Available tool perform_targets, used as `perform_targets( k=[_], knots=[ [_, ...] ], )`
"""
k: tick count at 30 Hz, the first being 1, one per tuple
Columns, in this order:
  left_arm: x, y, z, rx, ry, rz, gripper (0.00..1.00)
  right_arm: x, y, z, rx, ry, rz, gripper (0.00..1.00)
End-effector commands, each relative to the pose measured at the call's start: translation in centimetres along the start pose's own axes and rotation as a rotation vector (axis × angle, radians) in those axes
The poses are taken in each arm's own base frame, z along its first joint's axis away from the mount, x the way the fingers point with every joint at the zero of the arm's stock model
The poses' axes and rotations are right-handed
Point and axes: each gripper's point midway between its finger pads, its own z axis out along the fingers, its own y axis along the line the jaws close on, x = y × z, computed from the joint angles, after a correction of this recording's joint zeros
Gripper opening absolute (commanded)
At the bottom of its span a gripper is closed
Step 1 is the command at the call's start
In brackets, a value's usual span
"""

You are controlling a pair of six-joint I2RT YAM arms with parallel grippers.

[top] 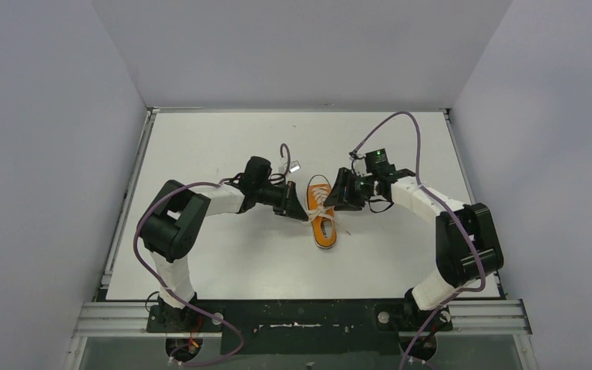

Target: Tie the shoes

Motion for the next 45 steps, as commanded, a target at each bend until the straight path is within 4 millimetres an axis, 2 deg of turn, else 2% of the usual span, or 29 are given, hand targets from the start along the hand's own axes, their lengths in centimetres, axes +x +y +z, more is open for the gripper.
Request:
perform_targets(
  k=[1,5,10,12,16,20,24,28,32,37,45],
  knots=[
    [-2.0,-1.2,0.1,0.032,-0.035,0.068,0.00,-1.5,2.4,-0.8,-0.073,-0.062,-0.054,0.43],
    [-1.7,-1.1,0.0,0.030,-0.031,0.064,0.00,-2.2,2.3,-0.7,-0.060,-0.073,-0.068,0.36],
    [-1.3,-1.0,0.1,0.030,-0.024,0.059,0.00,-2.8,3.0,-0.7,-0.075,-0.070,-0.071,0.13],
    [-1.2,-1.0,0.0,0.025,-0.022,0.054,0.00,-2.8,3.1,-0.8,-0.078,-0.068,-0.072,0.01],
    [0.4,-0.5,0.1,-0.018,0.022,0.042,0.00,-3.6,3.3,-1.3,-0.092,-0.097,-0.064,0.00],
    [2.0,1.2,0.1,-0.092,0.055,0.006,0.00,-5.0,2.2,-0.9,-0.079,-0.129,-0.024,0.00],
    [2.7,2.4,0.0,-0.148,0.065,-0.012,0.00,-6.1,0.9,-0.3,-0.073,-0.152,0.007,0.00],
    [4.0,3.6,-0.6,-0.226,0.108,-0.047,0.00,-7.0,-1.2,0.1,-0.050,-0.187,0.048,0.00],
    [5.2,4.0,-0.9,-0.247,0.120,-0.076,0.00,-8.1,-3.3,0.1,-0.046,-0.236,0.103,0.00],
    [6.6,5.0,-0.9,-0.274,0.132,-0.134,0.00,-9.3,-4.8,0.3,-0.068,-0.295,0.160,0.00],
    [8.1,7.7,-1.8,-0.416,0.118,-0.189,0.00,-8.6,-8.9,0.7,-0.008,-0.325,0.264,0.00]
  ],
)
